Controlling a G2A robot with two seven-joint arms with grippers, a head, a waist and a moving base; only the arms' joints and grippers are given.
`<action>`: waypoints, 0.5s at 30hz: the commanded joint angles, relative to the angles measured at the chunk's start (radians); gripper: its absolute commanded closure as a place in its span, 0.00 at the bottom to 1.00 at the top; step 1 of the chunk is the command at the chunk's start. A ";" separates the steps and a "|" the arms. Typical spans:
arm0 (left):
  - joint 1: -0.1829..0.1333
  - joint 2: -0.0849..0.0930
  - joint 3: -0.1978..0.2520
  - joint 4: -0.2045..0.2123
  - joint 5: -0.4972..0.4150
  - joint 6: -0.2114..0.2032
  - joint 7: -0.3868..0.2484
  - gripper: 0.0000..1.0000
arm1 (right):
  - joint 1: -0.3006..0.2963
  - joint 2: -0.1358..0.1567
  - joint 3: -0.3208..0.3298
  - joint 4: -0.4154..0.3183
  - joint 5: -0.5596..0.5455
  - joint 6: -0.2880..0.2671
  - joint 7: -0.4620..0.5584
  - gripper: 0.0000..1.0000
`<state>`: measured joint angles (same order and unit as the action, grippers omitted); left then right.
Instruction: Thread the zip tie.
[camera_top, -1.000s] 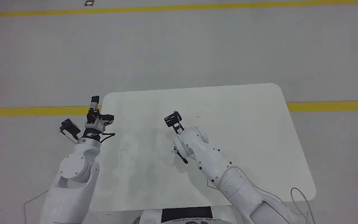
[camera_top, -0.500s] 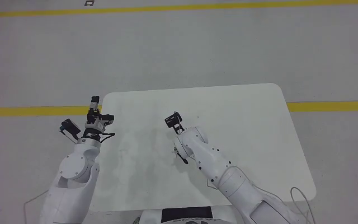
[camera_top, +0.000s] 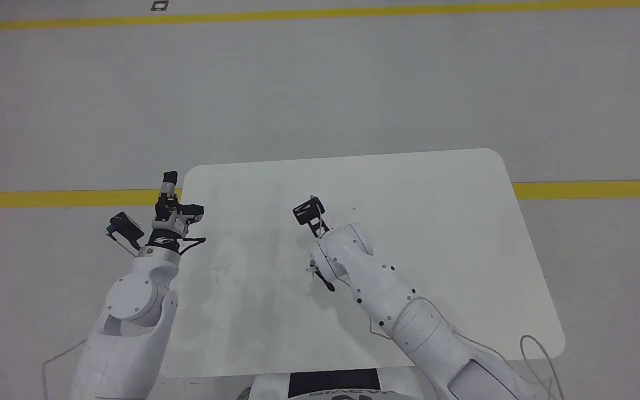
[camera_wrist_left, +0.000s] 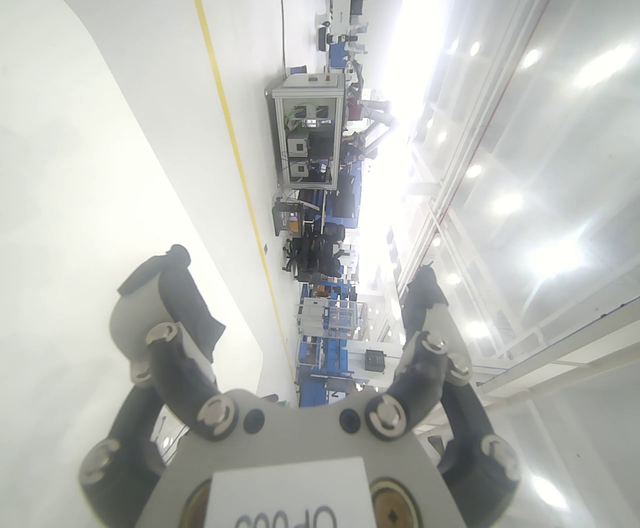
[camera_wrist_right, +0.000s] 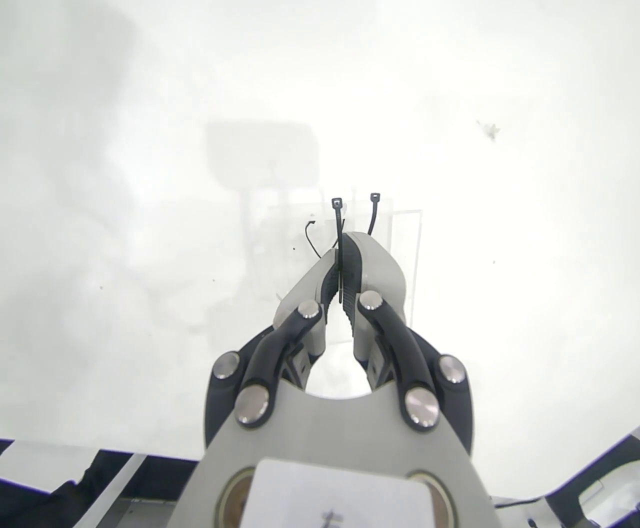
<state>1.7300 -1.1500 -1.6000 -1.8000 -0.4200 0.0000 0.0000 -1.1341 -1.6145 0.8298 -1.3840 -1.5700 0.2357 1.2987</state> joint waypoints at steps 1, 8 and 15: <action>0.000 0.000 0.000 0.000 0.000 0.000 0.000 0.00 | -0.009 0.004 0.010 -0.029 0.000 -0.004 0.007 1.00; 0.000 0.000 0.000 0.000 0.000 0.000 0.000 0.00 | -0.062 0.017 0.065 -0.156 0.013 -0.027 0.012 1.00; 0.000 0.000 0.000 0.000 0.000 0.000 0.000 0.00 | -0.121 0.029 0.148 -0.251 0.117 -0.080 -0.022 1.00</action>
<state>1.7300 -1.1500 -1.6000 -1.8000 -0.4200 0.0000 0.0000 -1.2490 -1.5870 0.9666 -1.6274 -1.4683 0.1646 1.2820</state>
